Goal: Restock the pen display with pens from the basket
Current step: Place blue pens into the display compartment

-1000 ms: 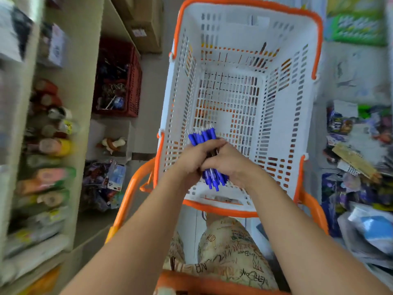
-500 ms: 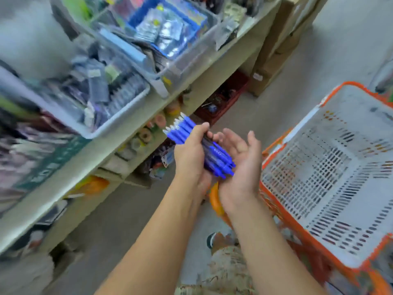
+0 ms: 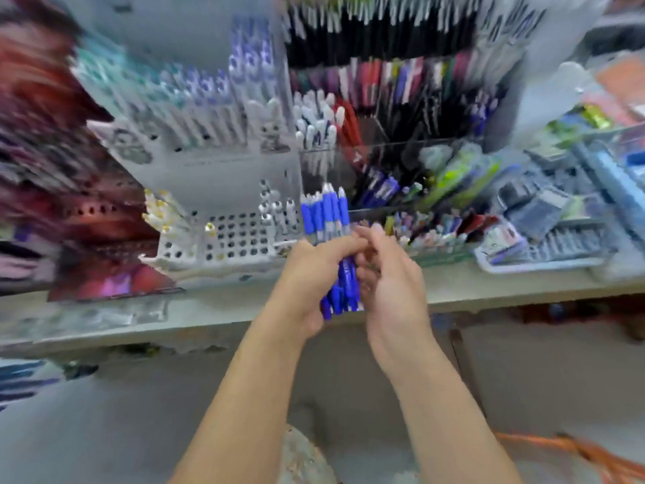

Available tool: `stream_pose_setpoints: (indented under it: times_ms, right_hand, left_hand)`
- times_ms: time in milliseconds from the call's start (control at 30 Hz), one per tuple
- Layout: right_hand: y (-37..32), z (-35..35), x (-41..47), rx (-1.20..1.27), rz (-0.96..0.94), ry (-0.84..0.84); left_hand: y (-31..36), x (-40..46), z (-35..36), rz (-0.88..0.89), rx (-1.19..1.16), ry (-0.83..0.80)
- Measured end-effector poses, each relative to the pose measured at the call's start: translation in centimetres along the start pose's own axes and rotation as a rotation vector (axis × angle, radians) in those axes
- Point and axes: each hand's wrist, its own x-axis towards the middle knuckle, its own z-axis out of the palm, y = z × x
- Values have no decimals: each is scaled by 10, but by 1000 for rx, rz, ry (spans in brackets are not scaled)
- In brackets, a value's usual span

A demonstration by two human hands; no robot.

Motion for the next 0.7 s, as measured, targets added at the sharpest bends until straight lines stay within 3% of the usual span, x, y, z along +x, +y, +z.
stream_pose_setpoints:
  times_ms: [133,367,533,700]
  right_hand:
    - [-22,8,12,-229,-36,-183]
    - [-49,7,56,-301,26,-295]
    - [-61,14,96,-271,132,-349]
    - [-66,14,113,-306,131,-272]
  left_hand:
    - [26,-4,-36,-142,213,-110]
    - [34,27,-17,-149,131,-180]
    - [35,56,-7,-127,25,-63]
    - [27,71,2,-51,-93,125]
